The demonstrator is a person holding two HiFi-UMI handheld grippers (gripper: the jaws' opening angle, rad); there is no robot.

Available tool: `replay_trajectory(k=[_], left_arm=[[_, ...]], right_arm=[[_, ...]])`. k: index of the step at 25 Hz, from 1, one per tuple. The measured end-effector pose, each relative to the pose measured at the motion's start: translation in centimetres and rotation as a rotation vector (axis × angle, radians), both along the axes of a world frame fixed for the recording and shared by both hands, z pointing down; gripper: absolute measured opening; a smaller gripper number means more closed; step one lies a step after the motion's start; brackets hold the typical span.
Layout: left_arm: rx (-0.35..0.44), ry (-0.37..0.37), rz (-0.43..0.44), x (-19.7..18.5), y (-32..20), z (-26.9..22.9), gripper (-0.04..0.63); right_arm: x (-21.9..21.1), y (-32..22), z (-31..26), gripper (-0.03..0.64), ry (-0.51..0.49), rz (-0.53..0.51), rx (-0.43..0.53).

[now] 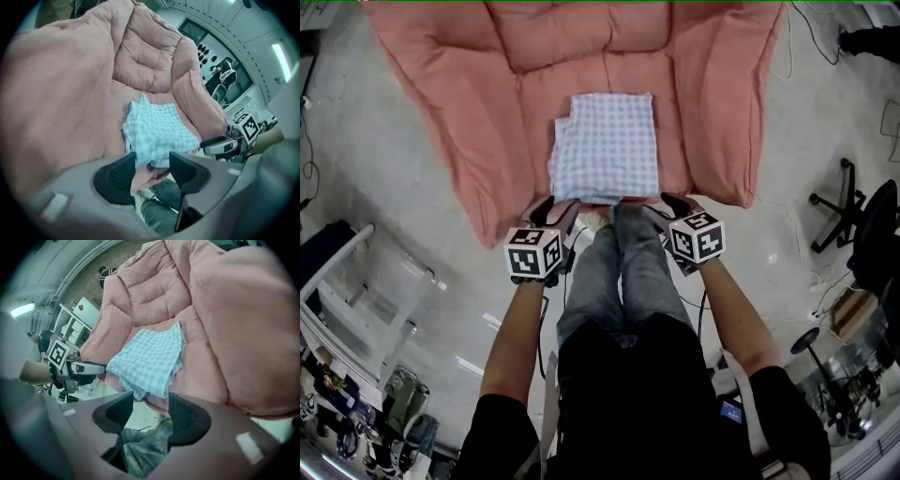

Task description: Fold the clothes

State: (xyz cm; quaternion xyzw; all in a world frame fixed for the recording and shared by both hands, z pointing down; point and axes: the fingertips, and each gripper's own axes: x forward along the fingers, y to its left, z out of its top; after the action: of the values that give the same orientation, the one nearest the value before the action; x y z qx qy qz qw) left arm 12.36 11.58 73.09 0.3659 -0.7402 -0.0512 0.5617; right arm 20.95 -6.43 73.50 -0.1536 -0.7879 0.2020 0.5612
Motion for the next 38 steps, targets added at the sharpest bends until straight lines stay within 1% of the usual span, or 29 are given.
replay_trajectory(k=[4,7,10,13,15,17,18,21,23,26,29,33,36,38], left_arm=[[0.000,-0.028,-0.025,-0.3,0.6,-2.4,0.233],[0.041,-0.048,-0.055,-0.8,0.5,-5.7,0.232],[0.099,-0.100,-0.072,-1.7,-0.3,-10.9,0.224],[0.167,-0.182,-0.085,-3.4,-1.3,-17.1,0.200],[0.199,-0.247,-0.083,-4.7,-1.9,-21.1,0.171],[0.216,-0.308,-0.076,-5.8,-2.4,-24.7,0.139],[0.222,-0.338,-0.074,-6.4,-2.6,-26.5,0.136],[0.235,-0.435,-0.084,-8.4,-3.0,-31.3,0.097],[0.246,-0.500,-0.109,-9.6,-3.0,-34.4,0.051],[0.271,-0.593,-0.178,-11.4,-2.8,-38.5,0.021],[0.279,-0.659,-0.231,-12.3,-3.1,-41.6,0.014],[0.282,-0.734,-0.260,-13.0,-3.8,-45.8,0.008],[0.283,-0.800,-0.308,-13.5,-3.7,-48.8,0.008],[0.271,-0.841,-0.345,-13.6,-3.4,-50.1,0.008]], right_arm=[[-0.5,-0.2,-3.1,0.223,-0.060,0.017,-0.004],[-1.9,0.2,-6.7,0.200,-0.126,0.033,-0.006],[-3.5,0.6,-12.0,0.171,-0.215,0.042,-0.003],[-5.4,0.5,-17.9,0.148,-0.318,0.041,0.004],[-6.7,-0.2,-21.7,0.132,-0.384,0.047,0.011],[-7.9,-1.0,-25.2,0.121,-0.440,0.055,0.013],[-8.5,-1.4,-26.8,0.117,-0.467,0.057,0.013],[-11.0,-2.5,-31.1,0.100,-0.555,0.047,0.014],[-12.4,-3.0,-33.9,0.070,-0.614,0.041,0.014],[-14.8,-3.0,-38.0,0.055,-0.705,0.003,-0.006],[-16.3,-3.0,-41.9,0.054,-0.785,-0.043,-0.040],[-17.5,-3.7,-46.3,0.051,-0.874,-0.099,-0.062],[-18.2,-4.7,-48.9,0.040,-0.935,-0.116,-0.076],[-18.4,-5.3,-50.0,0.019,-0.973,-0.117,-0.081]])
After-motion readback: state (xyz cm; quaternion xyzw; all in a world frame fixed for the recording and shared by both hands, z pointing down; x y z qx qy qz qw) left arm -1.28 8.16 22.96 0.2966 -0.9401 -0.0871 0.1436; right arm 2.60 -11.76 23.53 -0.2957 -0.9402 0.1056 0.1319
